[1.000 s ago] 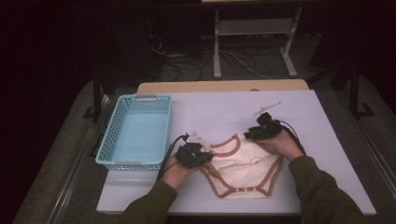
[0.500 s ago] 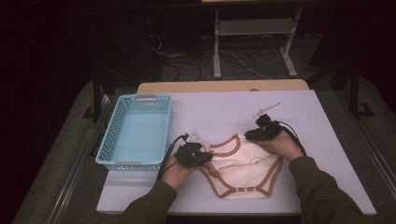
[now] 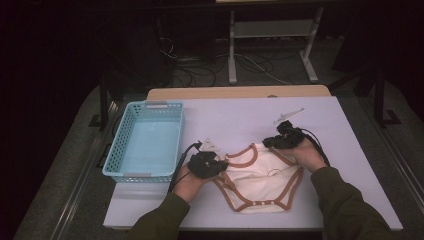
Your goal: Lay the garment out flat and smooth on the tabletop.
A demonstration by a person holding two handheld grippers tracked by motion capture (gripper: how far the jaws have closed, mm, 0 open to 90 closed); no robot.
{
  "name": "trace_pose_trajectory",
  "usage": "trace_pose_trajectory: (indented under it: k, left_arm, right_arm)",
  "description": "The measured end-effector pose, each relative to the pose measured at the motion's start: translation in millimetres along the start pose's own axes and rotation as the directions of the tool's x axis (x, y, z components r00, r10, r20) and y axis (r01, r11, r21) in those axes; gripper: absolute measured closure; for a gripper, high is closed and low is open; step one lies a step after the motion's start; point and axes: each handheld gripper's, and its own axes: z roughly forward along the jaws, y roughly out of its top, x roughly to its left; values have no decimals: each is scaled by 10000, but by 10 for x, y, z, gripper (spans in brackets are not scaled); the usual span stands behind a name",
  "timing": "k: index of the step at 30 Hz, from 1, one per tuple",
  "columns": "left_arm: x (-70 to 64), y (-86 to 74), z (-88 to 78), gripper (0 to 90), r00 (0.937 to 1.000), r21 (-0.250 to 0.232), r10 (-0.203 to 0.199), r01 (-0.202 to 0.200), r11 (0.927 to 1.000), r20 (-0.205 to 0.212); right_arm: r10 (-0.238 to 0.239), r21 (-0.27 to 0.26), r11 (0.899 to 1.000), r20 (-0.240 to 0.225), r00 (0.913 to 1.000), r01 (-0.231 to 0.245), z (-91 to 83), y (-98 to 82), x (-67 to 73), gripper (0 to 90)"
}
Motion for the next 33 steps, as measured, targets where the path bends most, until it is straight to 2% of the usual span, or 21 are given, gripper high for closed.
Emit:
trace_pose_trajectory:
  k: [1,2,3,5,6,10,12,18,23,28,32,33]
  left_arm:
    - [0,0,0,856,10000,0,0,0,10000,0]
    - [10,15,-6,855,9998,64,188,-188,9998,1]
    - [-3,31,-1,855,10000,-64,88,-88,9999,-18]
    - [-5,105,-8,855,9996,-163,264,-266,9995,-118]
    - [-5,127,-7,855,9996,-270,207,-212,9994,-168]
    - [33,197,-22,856,9988,-260,387,-395,9989,-306]
    - [58,273,-22,856,9986,-427,287,-305,9986,-436]
    - [116,456,0,856,9977,-713,138,-185,9973,-665]
    - [151,570,6,856,9962,-793,127,-196,9967,-862]
    - [227,736,29,856,9925,-700,322,-406,9967,-1178]
    - [286,809,52,856,9911,-648,300,-387,9971,-1297]
    - [303,828,68,856,9905,-758,211,-317,9966,-1361]
  right_arm:
    - [0,0,10000,0,10000,0,0,0,0,818]
    - [64,-164,9998,17,10000,-64,-44,10,-3,818]
    - [64,-164,9998,17,10000,-64,-44,10,-3,818]
    - [103,-410,9991,4,9999,-103,-121,23,-13,818]
    - [85,-466,9989,-6,10000,-85,-144,25,-19,818]
    - [142,-692,9975,-18,9999,-143,-216,26,-54,818]
    - [287,-938,9952,-46,9996,-290,-284,23,-94,818]
    - [349,-1275,9912,23,9994,-343,-393,44,-147,818]
    - [413,-1451,9886,67,9991,-399,-428,72,-200,818]
    - [476,-1623,9857,130,9988,-448,-449,111,-256,818]
    - [640,-1718,9833,216,9977,-594,-469,146,-319,818]
    - [650,-1738,9830,255,9976,-597,-475,157,-334,818]
